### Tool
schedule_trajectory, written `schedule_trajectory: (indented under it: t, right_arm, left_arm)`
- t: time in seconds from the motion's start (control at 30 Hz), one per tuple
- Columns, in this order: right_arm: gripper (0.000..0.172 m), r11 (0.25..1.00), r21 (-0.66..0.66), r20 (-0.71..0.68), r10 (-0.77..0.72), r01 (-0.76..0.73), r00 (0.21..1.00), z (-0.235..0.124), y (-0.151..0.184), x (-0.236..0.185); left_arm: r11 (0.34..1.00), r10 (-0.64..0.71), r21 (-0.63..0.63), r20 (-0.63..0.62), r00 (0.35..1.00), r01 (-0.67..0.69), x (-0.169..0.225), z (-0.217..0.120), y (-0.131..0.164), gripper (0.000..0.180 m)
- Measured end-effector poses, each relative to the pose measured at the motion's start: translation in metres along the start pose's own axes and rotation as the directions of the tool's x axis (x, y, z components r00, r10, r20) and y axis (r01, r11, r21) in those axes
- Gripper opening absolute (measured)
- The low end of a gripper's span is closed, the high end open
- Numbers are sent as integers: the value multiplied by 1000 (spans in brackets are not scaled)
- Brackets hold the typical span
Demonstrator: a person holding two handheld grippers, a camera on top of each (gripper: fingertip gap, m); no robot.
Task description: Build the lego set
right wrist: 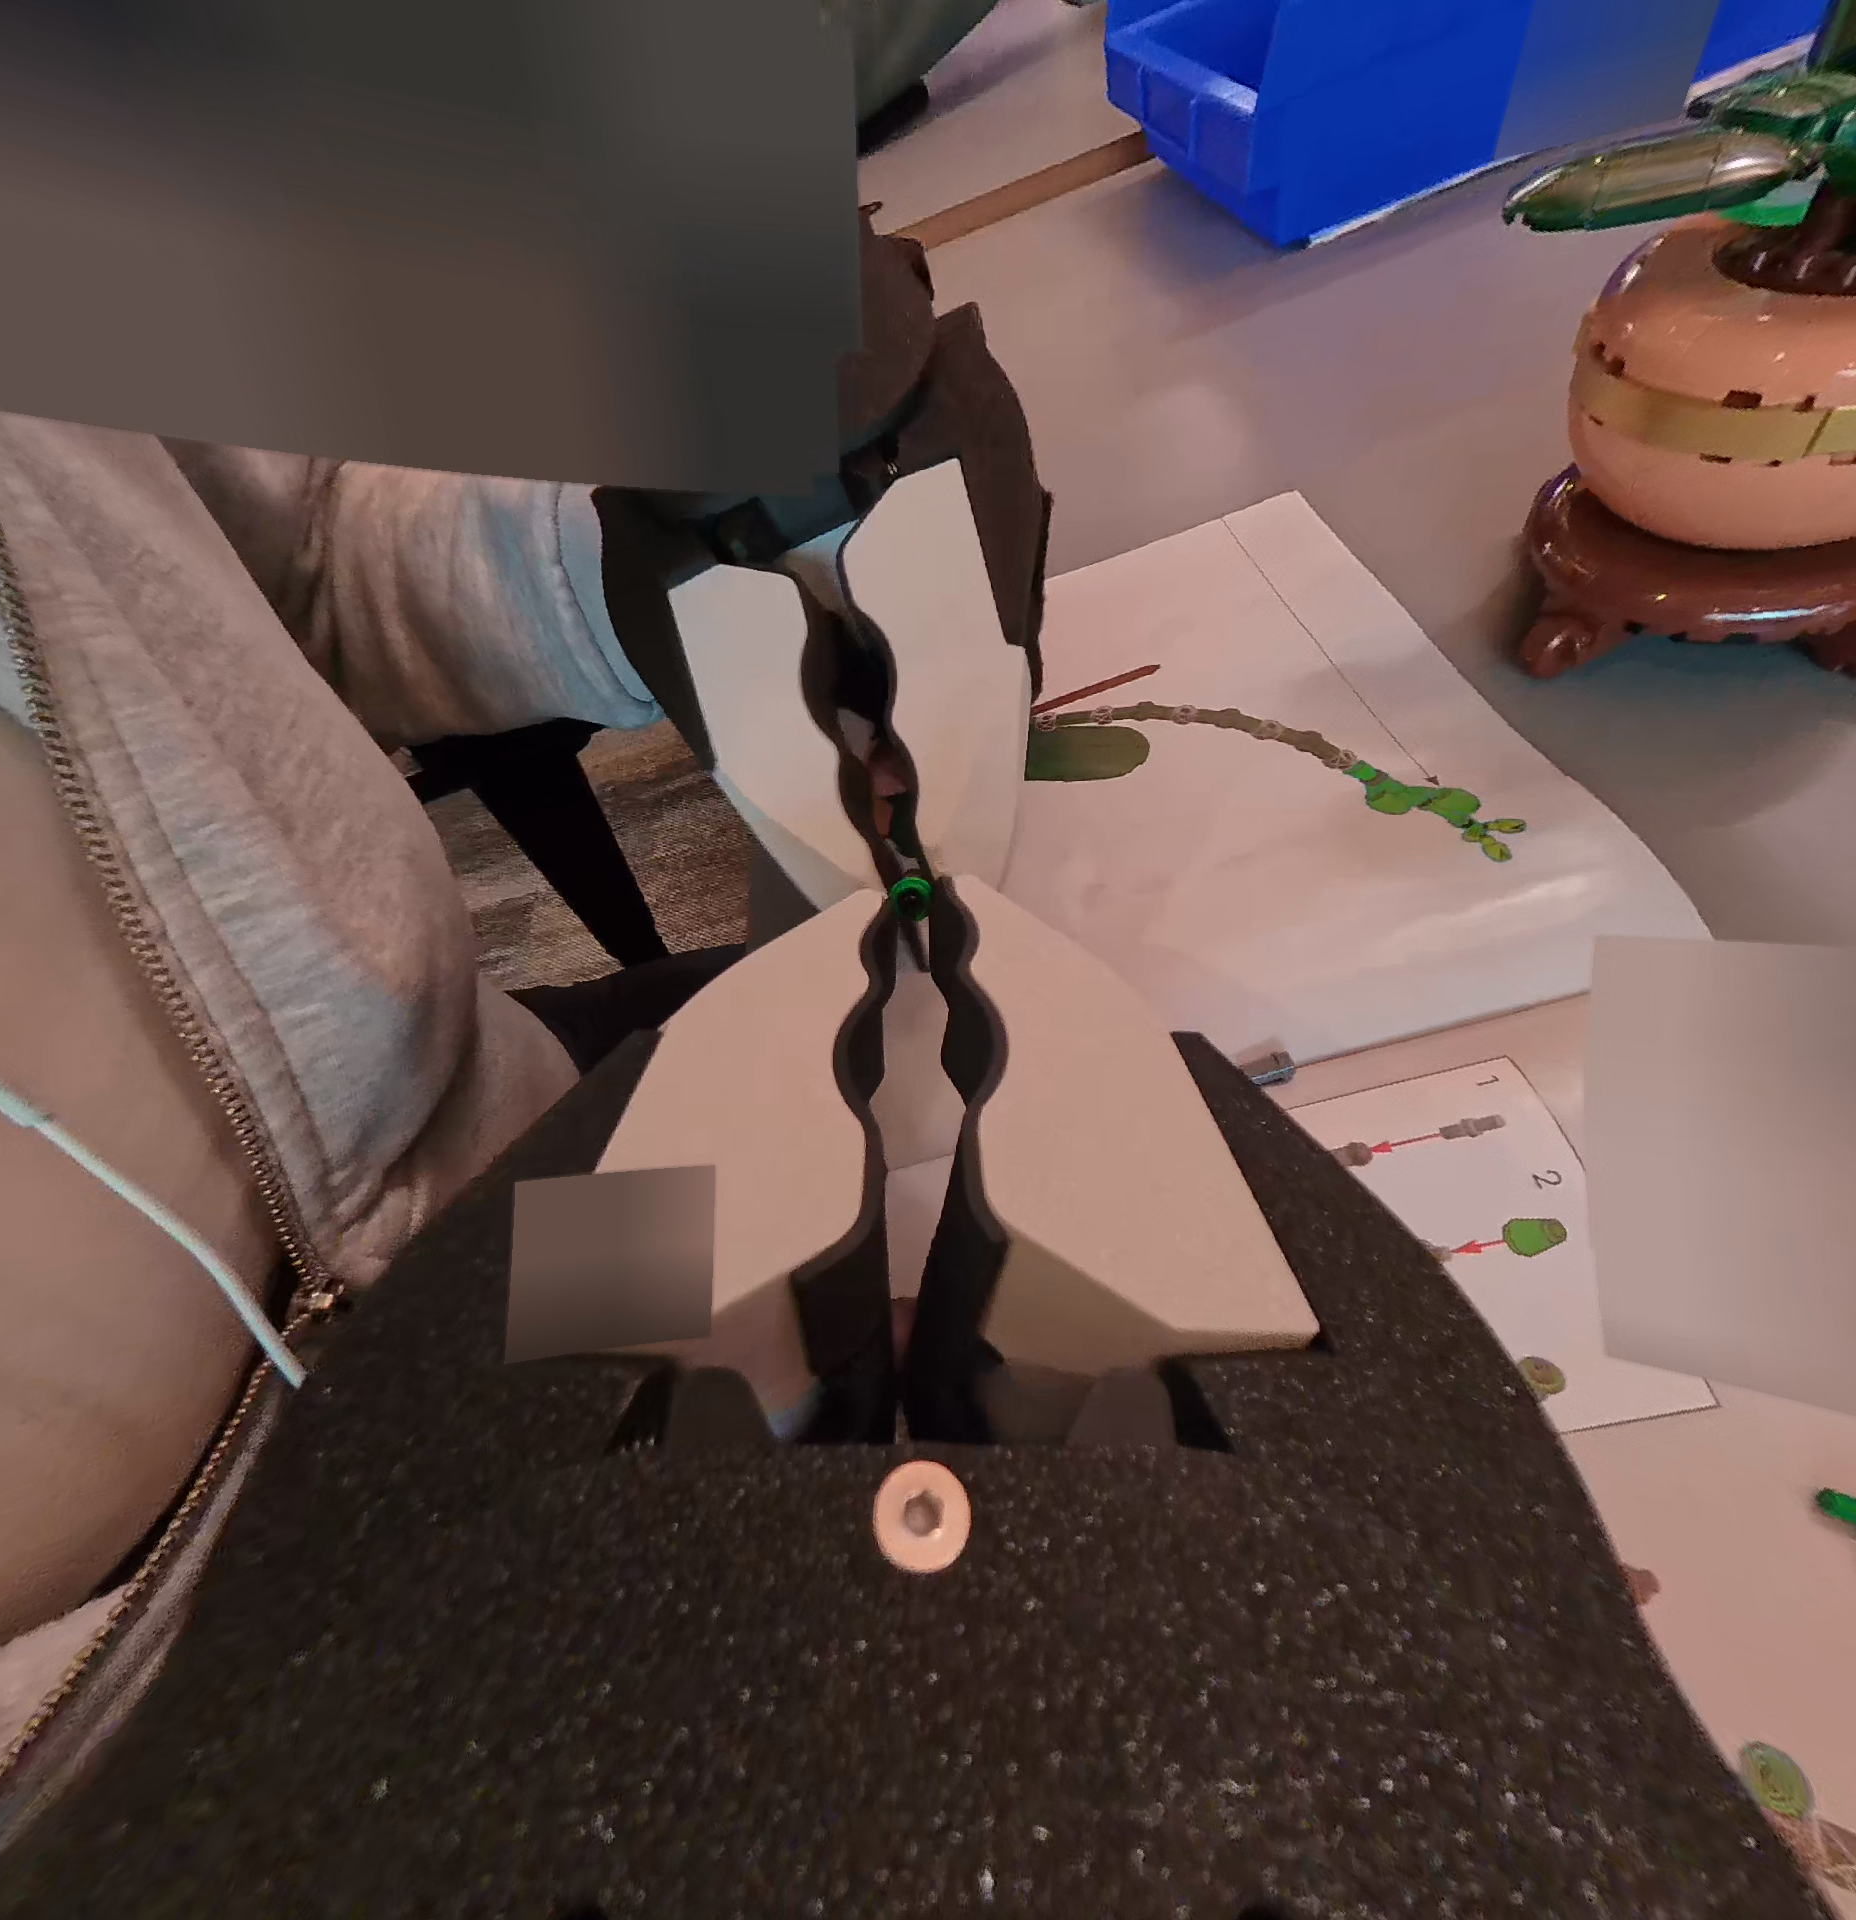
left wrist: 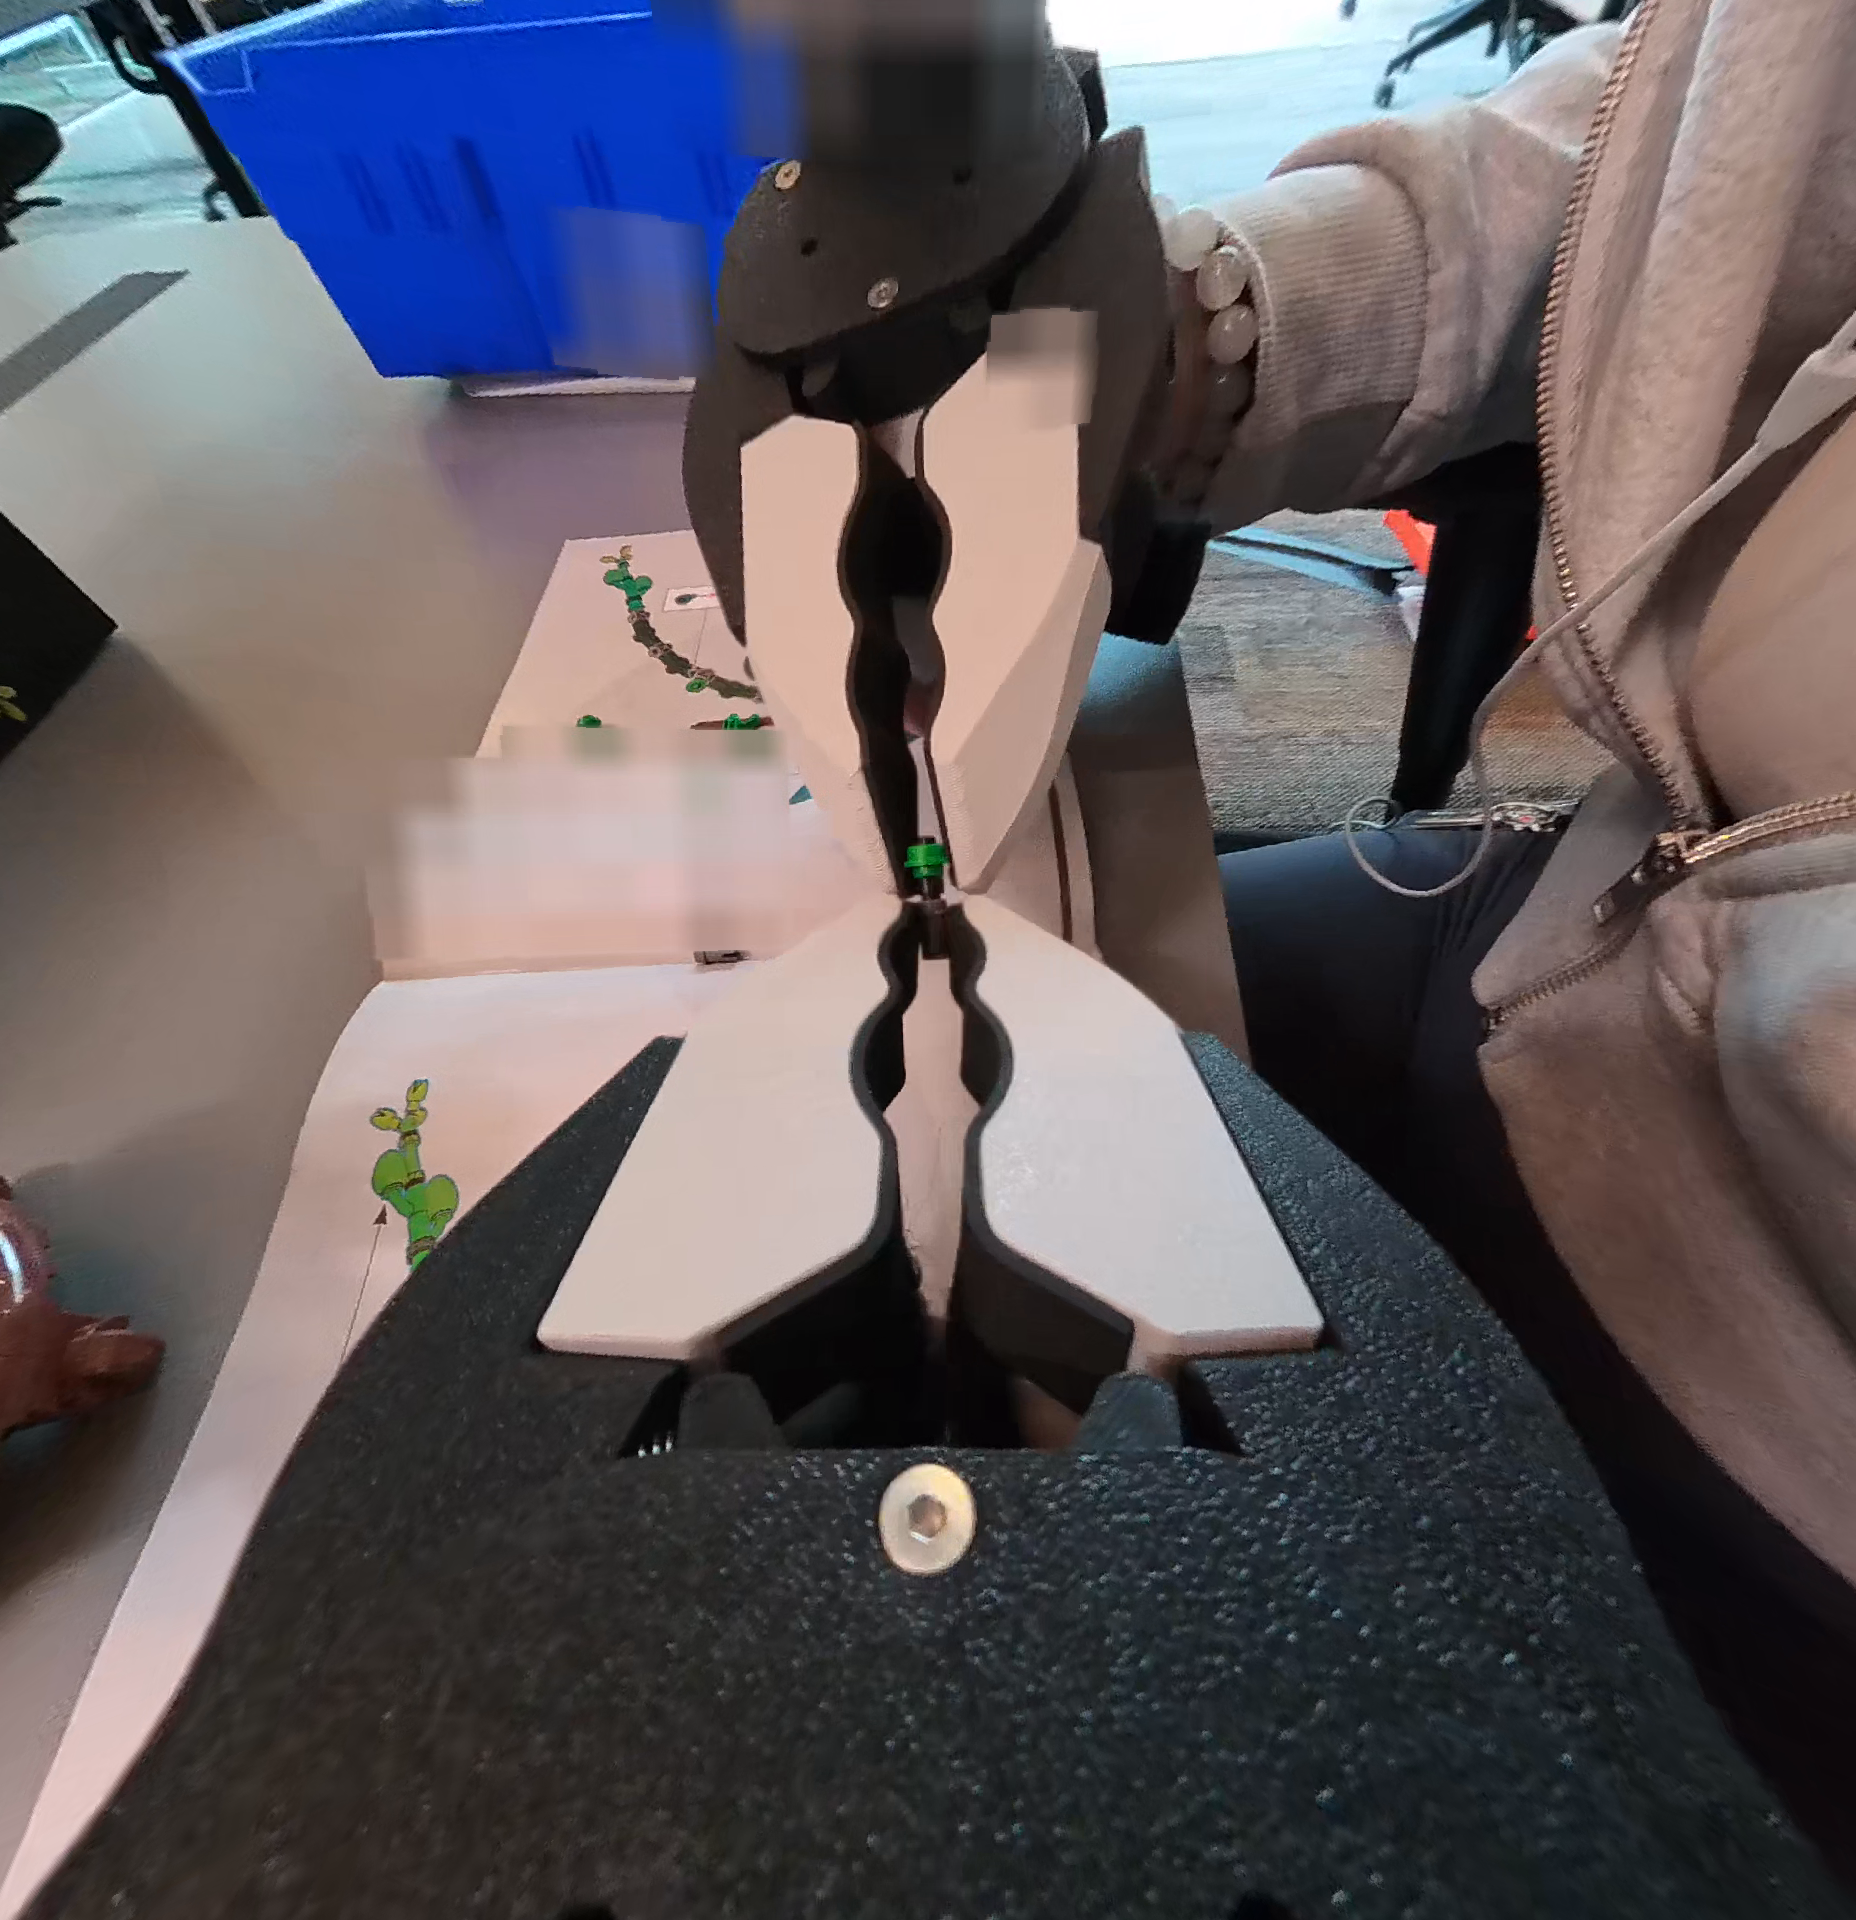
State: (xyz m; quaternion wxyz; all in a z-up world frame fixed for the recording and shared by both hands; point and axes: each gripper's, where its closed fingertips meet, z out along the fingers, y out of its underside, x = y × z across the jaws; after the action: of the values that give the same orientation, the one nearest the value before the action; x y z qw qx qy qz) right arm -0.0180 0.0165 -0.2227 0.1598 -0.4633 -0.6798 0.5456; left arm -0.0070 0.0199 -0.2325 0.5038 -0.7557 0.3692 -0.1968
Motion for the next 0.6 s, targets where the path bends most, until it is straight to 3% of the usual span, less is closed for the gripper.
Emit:
schedule_trajectory:
  t: [0.2,0.33,0.5,0.6]
  right_arm:
    - [5,997,-34,-21,64,-65,998,0,5,3]
    - [5,991,-56,-65,115,-119,991,1,11,9]
    - [5,967,-7,-80,252,-253,965,-1,9,16]
    - [5,930,55,-74,366,-363,928,-1,6,21]
  left_arm:
    - [999,36,-33,45,998,-35,-5,2,4,9]
    - [986,150,-93,101,983,-141,-9,4,10,6]
    - [937,336,-176,234,912,-300,-23,4,9,5]
    - [887,456,-242,318,831,-394,-33,2,6,5]
